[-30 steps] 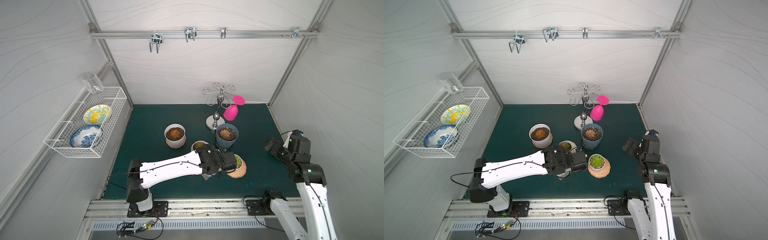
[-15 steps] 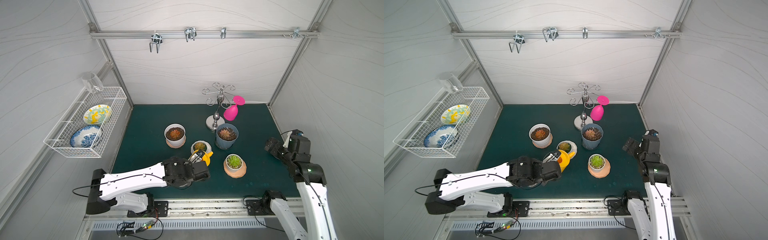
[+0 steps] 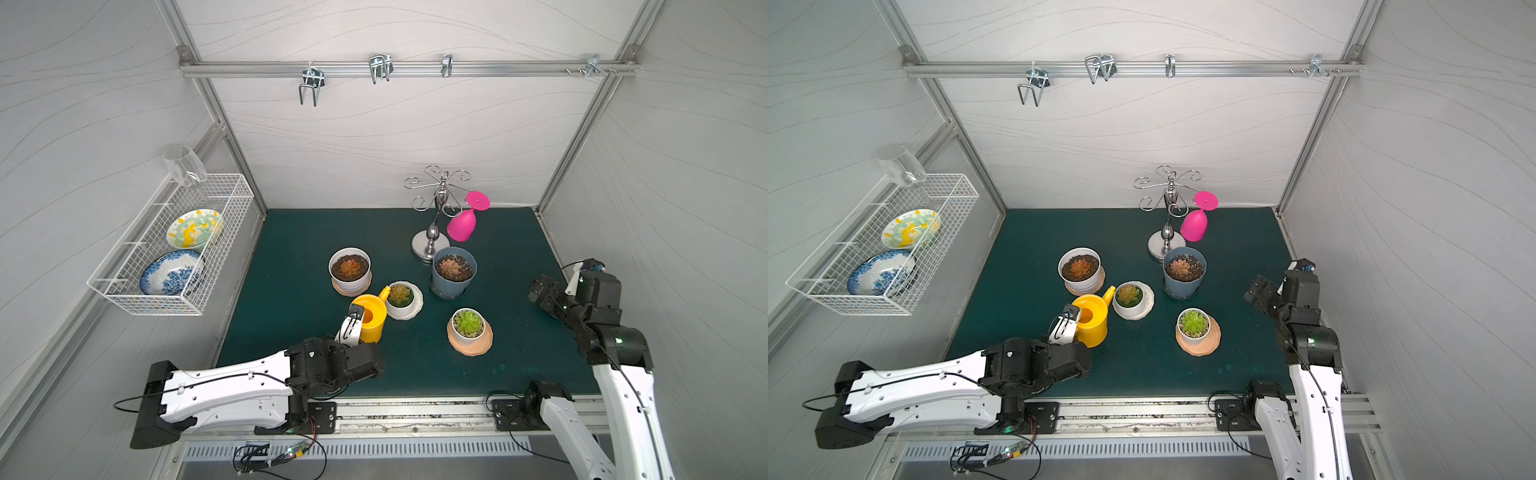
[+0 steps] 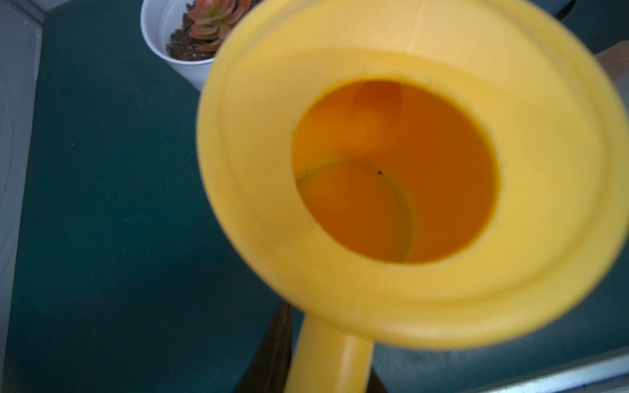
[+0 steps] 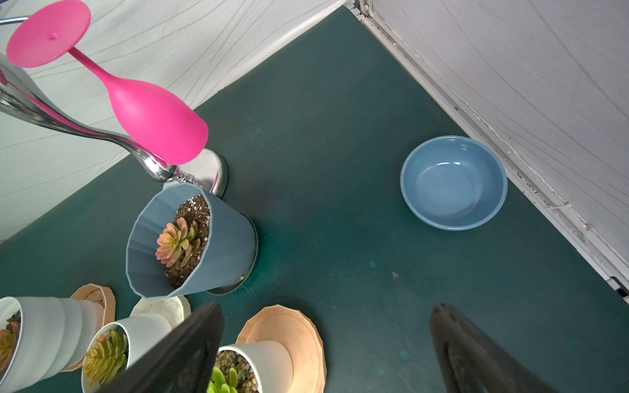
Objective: Water the succulent around the soil edge
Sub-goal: Place the watering can at the center of the board.
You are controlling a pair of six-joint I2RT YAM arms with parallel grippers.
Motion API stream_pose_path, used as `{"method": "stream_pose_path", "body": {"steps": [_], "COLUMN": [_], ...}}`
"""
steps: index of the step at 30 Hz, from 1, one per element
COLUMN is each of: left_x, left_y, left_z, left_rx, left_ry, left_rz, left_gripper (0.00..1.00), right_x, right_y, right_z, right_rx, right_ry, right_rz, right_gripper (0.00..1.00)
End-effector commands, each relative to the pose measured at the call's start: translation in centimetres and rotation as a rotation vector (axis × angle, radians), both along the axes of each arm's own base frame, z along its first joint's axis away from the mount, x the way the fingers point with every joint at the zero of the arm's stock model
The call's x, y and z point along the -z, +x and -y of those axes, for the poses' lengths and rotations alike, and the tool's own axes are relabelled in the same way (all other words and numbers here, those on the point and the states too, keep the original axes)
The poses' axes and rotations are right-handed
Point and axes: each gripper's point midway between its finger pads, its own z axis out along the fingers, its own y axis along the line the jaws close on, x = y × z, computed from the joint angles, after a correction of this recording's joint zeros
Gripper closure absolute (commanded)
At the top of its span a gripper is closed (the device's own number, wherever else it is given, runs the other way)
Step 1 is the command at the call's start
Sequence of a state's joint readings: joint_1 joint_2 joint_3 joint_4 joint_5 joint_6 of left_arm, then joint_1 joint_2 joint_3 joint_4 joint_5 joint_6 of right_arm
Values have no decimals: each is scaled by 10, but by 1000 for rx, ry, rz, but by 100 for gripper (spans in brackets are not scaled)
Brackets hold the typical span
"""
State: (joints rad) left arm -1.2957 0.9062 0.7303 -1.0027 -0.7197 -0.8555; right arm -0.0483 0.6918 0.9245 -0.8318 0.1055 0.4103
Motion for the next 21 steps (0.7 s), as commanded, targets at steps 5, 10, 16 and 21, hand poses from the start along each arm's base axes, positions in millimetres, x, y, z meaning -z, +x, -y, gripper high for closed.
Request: {"method": "stream_pose_path", "body": {"steps": [5, 10, 16, 21], "left_x": [21, 36, 69, 85], "left_y": [15, 17, 12, 7], "left_z": [0, 4, 3, 2], "left_rx": [-170, -216, -265, -271], "left_ry": [-139, -159, -194, -202], "left_rz": [101, 106, 59, 15], "left_gripper": [100, 100, 98, 94], "right_x": [-12, -10, -10, -10], "right_y": [-1, -1, -1, -1], "right_z": [1, 0, 0, 1], "right_rx": [-6, -8, -7, -6], "right_ry": [-11, -10, -9, -10], "right_rz": [39, 35, 36, 37], "right_gripper": [1, 1, 1, 1]}}
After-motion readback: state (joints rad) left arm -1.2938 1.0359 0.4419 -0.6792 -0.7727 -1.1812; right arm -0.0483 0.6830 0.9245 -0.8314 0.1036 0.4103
